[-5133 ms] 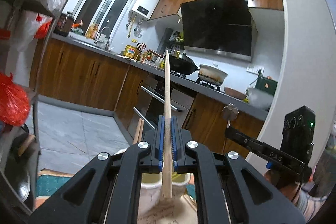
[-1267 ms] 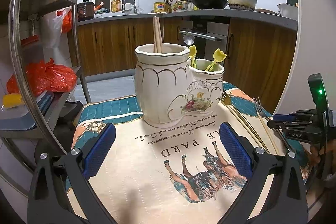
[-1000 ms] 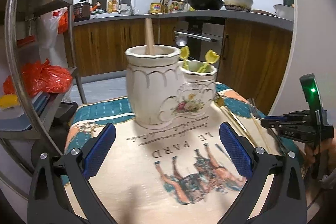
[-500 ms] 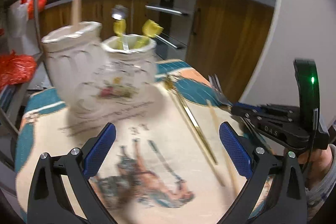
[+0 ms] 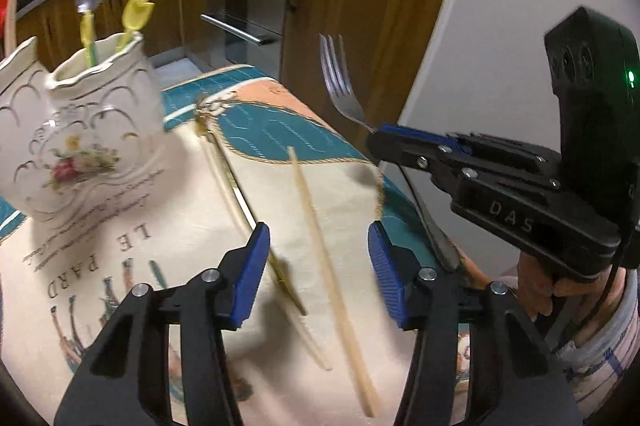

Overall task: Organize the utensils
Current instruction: 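Grasp a silver fork with the right tool while the left approaches a wooden chopstick, then grasp the wooden chopstick with the left tool while the right lifts the fork, then carry the chopstick over the tall pot while the right carries the fork over the short pot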

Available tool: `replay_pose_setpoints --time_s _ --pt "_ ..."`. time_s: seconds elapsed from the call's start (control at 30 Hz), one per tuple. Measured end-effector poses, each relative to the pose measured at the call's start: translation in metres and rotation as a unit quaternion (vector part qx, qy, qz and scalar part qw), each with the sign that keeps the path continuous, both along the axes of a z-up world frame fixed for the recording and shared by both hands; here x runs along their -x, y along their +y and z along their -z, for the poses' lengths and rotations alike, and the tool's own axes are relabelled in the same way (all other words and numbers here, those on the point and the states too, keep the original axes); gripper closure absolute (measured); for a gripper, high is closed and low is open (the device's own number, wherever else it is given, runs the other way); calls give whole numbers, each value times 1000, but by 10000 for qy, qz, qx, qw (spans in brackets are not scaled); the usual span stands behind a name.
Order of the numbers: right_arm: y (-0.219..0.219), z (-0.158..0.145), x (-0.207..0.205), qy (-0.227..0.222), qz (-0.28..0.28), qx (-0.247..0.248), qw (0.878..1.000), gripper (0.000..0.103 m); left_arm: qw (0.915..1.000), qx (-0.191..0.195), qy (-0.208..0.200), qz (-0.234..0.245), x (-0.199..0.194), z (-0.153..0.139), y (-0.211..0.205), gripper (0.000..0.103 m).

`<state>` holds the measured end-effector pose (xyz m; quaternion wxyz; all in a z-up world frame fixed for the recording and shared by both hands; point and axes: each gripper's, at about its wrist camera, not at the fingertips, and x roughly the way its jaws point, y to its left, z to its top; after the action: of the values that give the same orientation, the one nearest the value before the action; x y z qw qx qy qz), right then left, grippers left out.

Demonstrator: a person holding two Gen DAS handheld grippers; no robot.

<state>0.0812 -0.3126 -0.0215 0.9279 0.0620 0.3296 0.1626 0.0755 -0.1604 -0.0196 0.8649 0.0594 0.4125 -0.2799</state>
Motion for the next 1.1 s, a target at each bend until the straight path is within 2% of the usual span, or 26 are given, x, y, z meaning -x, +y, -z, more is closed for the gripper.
replay_pose_setpoints --time_s 0.1,0.23,0.37,0.57,0.77,0.93,1.1 --pt "-2 -1 1 -22 -23 -66 10000 97 9995 -232 -12 215 4 5 -10 71" --pt "-3 -3 2 -55 -52 -107 9999 97 9977 -626 24 250 6 16 -20 84" --pt "-4 -5 6 -119 -87 -158 9998 97 9977 -663 59 118 3 17 -17 95" --pt "-4 -9 10 -241 -132 -224 9994 97 9990 -433 23 117 10 14 -7 99" --pt "1 -18 18 -515 -222 -191 9982 97 9997 -101 -207 -25 22 -3 14 99" --pt "5 -25 26 -766 -290 -164 9965 97 9983 231 -493 -189 32 -23 43 99" --pt "14 -30 32 -1007 -358 -73 9942 97 9925 620 -992 -362 40 -45 79 99"
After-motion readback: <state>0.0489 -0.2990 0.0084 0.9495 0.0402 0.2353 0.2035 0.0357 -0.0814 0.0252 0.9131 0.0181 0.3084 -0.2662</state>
